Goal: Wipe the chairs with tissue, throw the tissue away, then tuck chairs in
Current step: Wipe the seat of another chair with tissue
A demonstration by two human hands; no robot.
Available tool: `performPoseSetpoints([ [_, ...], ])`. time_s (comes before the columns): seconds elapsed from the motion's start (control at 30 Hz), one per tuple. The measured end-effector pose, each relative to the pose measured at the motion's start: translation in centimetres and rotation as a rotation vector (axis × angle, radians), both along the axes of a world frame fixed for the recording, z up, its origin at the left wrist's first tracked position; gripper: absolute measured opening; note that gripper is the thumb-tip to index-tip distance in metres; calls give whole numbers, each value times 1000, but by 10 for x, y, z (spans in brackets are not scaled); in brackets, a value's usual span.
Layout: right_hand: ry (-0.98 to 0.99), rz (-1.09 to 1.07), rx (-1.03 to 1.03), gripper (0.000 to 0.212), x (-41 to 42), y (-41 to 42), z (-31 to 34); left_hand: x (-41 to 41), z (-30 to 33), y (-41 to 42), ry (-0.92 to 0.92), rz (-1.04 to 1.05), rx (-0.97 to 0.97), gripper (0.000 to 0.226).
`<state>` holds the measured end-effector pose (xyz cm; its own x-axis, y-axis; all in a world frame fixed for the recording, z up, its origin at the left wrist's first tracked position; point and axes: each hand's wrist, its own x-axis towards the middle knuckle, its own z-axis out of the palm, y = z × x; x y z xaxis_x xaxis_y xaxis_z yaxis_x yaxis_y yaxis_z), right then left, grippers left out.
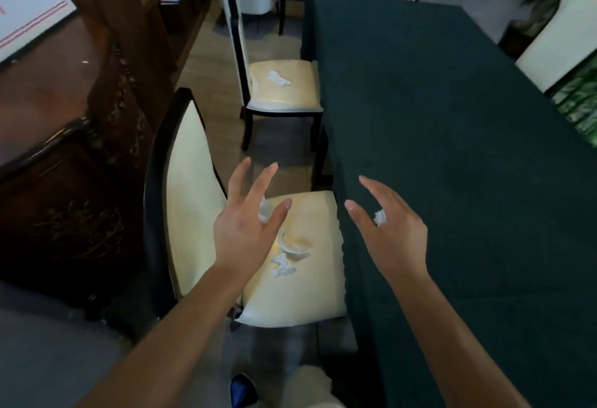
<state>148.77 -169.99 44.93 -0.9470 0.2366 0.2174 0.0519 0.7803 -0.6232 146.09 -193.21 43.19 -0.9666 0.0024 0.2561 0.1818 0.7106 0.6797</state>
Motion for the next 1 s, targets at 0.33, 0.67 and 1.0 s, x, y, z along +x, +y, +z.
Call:
performPoseSetpoints([
  [0.33, -135, -1, -109, 50, -78, 8, -63, -51, -60, 25, -131, 78, -21, 57],
  [0.67, -365, 155, -70, 53, -153, 8, -199, -73, -187, 46, -467, 283, -69, 62],
  [1.0, -509, 33, -48, 54, -179, -22, -334, -88, -351, 46, -769, 236, -235, 74],
])
